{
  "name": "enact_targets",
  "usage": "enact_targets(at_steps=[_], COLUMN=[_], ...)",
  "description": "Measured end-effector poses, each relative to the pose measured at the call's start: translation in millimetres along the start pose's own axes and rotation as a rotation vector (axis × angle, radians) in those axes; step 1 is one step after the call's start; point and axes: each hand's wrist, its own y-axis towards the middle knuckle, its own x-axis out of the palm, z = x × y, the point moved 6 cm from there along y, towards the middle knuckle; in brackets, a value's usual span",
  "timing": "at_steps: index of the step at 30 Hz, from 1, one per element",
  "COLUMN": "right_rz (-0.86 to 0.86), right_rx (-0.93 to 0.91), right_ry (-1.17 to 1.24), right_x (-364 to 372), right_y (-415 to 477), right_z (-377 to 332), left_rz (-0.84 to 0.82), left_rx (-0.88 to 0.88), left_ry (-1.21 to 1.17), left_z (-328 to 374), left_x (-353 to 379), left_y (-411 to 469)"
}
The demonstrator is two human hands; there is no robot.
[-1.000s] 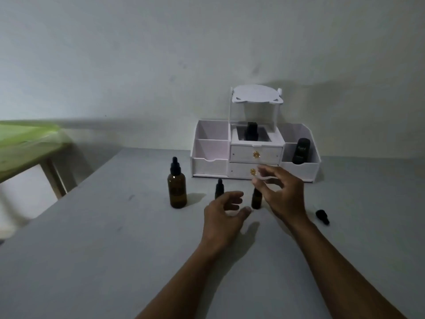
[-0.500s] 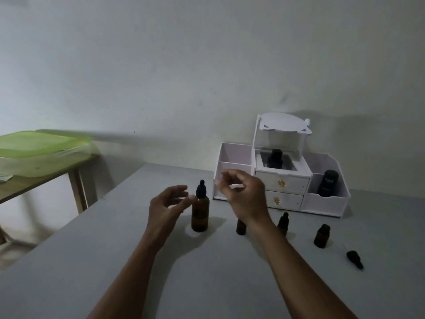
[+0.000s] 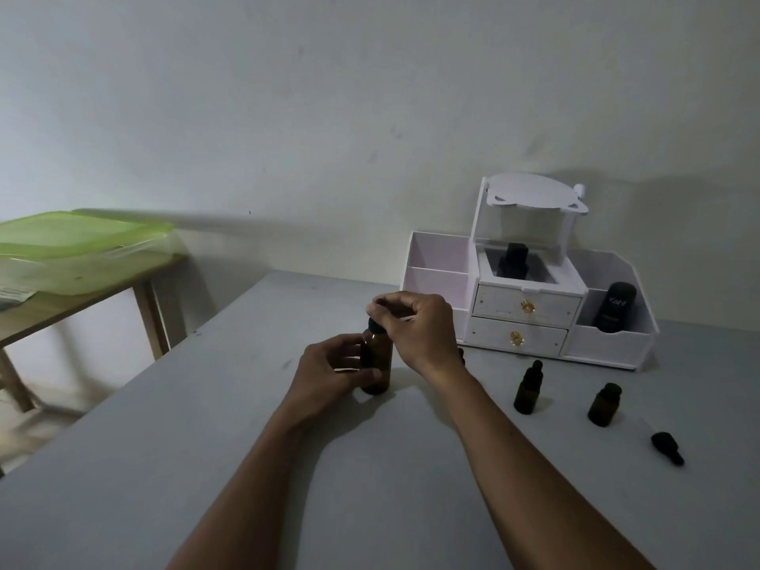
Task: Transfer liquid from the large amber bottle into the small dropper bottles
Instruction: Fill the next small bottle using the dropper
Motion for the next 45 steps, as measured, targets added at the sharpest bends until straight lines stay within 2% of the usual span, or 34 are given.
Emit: enact_targets(at_steps=[10, 16, 18, 21, 24, 26, 31, 34, 45], right_rz=[0.064, 0.097, 0.109, 0.152, 0.219, 0.253, 0.345, 0.374, 0.544], right_rx=[-0.017, -0.087, -0.128, -0.187, -0.219, -0.229, -0.236, -0.186, -0.021], right_ry=[-0.014, 0.08, 0.096, 0.144, 0.183, 0.166, 0.032, -0.075, -0.097], right_x=[0, -28, -43, -71, -105, -128, -186, -217, -283], right_y=[2, 19, 28, 36, 38, 35, 12, -4, -43], right_z=[-2, -31, -49, -73, -85, -83, -57, -28, 50], left_rz=[-0.009, 0.027, 0.144, 0.437, 0.523, 0.456, 0.11, -0.021, -0.138], left_rx=[-0.004, 0.046, 0.097, 0.235, 0.359, 0.356, 0.238, 0.197, 0.014], left_ry=[0.003, -0.014, 0.019, 0.039, -0.007, -0.08, -0.171, -0.213, -0.078], left_z=[-4, 5, 14, 44, 83, 99, 113, 121, 100], left_x=[1, 2, 0, -4, 14, 39, 132, 180, 274], left_y=[0, -5, -10, -26, -41, -46, -47, -49, -23])
